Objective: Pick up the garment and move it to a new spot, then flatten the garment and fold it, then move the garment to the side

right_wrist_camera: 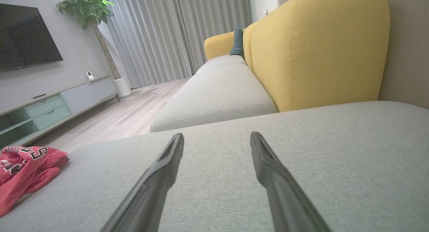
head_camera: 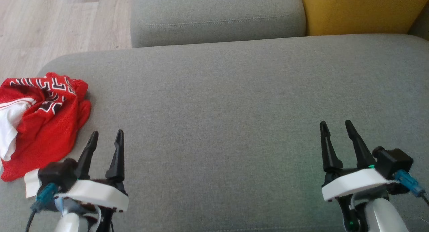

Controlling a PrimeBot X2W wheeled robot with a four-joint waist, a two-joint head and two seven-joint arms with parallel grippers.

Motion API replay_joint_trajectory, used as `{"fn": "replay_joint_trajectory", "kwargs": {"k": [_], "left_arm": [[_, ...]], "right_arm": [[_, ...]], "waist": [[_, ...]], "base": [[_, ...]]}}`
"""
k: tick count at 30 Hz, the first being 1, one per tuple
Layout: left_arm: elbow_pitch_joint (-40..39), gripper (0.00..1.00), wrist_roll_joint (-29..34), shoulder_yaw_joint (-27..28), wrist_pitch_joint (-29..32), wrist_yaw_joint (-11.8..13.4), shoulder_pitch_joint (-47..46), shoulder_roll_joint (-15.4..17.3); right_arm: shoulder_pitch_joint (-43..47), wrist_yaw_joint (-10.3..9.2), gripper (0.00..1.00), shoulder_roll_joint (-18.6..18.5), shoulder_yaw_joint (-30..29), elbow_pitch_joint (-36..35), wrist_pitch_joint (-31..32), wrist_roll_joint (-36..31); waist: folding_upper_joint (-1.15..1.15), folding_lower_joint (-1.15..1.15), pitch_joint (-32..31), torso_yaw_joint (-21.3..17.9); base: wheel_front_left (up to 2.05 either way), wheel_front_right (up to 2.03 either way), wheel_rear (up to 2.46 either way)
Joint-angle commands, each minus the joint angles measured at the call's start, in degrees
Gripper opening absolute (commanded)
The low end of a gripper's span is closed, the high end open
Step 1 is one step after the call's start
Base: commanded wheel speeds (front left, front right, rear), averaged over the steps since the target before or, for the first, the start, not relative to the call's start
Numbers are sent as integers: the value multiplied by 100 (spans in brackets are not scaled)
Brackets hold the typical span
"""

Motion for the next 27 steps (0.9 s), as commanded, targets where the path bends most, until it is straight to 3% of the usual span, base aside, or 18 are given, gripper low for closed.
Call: {"fn": "replay_joint_trajectory", "kwargs": {"k": [1,21,27], "left_arm": [[-180,100,150,133,-89,38,-301,127],[84,100,1327,110,-423,124,-355,138],[147,100,1282,131,-423,144,-375,112]], "right_arm": [[-291,-4,100,-35,133,-222,-82,-151],[-179,-4,100,-31,138,-178,-332,-935],[-183,-4,100,-31,110,-117,-336,-808]], "waist": [[0,0,0,1],[0,0,-24,20],[0,0,-23,33]], "base": [[0,0,0],[0,0,0],[0,0,0]]}}
